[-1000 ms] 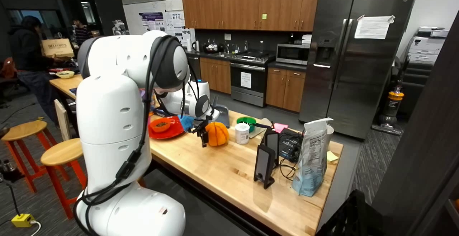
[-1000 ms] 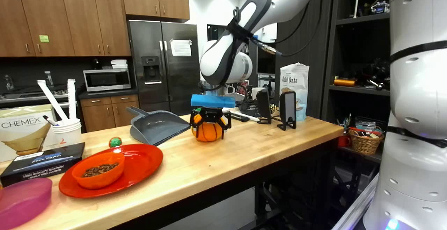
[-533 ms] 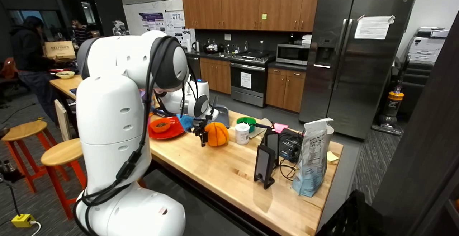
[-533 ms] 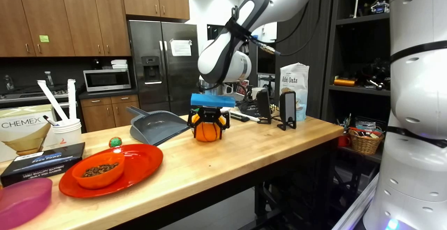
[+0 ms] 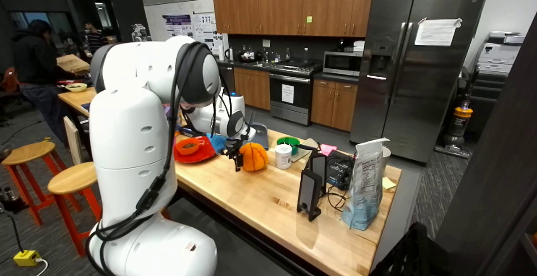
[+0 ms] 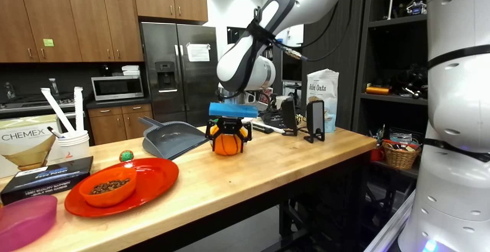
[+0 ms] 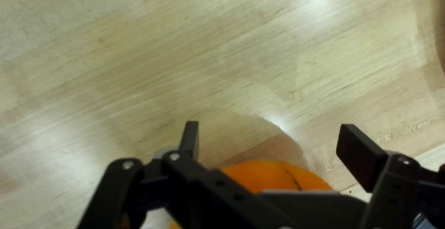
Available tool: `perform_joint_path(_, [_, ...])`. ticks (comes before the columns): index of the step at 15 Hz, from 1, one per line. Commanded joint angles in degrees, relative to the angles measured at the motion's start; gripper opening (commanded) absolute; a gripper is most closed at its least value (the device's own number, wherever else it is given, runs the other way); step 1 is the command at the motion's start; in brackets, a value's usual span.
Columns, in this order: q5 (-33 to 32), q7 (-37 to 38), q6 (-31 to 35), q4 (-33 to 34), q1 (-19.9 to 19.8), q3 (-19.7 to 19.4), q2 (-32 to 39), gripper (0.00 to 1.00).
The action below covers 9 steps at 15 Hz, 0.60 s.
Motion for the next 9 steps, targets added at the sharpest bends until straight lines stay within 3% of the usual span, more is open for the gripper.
perform_joint_path(1, [0.9, -1.6, 0.3, 0.2, 1.4, -1.2, 0.0, 1.00])
perform_joint_path(9, [3.1, -33.1, -3.9, 4.3, -0.4, -1.0, 2.3, 1.00])
